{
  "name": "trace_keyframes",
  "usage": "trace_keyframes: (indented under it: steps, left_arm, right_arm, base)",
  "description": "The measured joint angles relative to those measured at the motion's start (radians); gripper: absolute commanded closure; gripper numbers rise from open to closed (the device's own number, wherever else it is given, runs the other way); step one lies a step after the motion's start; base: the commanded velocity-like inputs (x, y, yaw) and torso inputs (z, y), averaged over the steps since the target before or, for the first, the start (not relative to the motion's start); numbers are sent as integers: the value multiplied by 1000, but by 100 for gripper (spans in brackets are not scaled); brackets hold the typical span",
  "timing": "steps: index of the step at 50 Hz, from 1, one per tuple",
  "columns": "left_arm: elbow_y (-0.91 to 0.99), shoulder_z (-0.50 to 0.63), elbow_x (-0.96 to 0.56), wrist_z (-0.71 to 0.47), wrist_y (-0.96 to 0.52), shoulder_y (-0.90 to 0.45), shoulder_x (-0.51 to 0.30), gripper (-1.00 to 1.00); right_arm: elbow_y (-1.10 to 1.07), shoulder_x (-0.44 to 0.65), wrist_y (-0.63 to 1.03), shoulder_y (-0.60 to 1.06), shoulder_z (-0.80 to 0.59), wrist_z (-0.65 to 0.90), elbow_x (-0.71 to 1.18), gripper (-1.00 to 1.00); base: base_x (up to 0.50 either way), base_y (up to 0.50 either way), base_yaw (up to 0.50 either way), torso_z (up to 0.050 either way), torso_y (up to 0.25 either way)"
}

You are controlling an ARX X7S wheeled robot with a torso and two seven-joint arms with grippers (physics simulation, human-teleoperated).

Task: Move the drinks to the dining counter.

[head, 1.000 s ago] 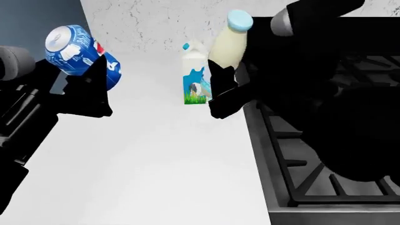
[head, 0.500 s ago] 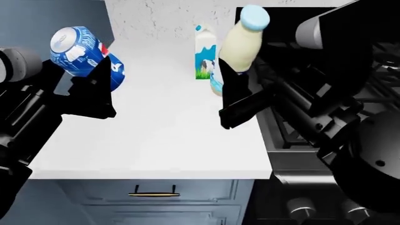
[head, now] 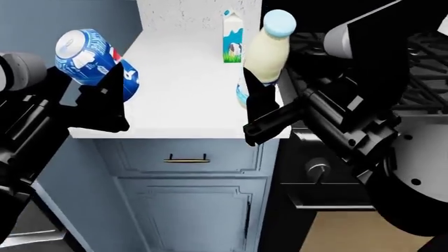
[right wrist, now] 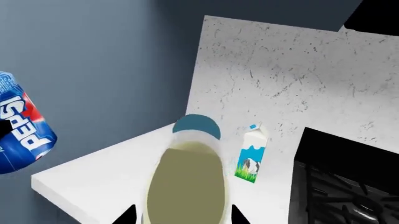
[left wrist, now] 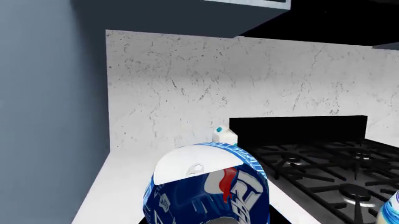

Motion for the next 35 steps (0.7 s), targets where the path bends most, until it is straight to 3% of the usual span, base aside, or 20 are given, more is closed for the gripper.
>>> trace_keyframes:
  steps: [20, 35]
  left_arm:
    - [3, 4, -4, -3, 9, 5, -7, 100]
    - [-1, 13, -5, -2, 15, 0, -9, 100]
  right_arm:
    - [-11, 11, -4, -8, -4, -1, -10, 100]
    - [-11, 12, 4, -3, -18, -5, -26, 100]
  base:
    - [-500, 123, 0, 0, 0]
    - [-474, 339, 0, 0, 0]
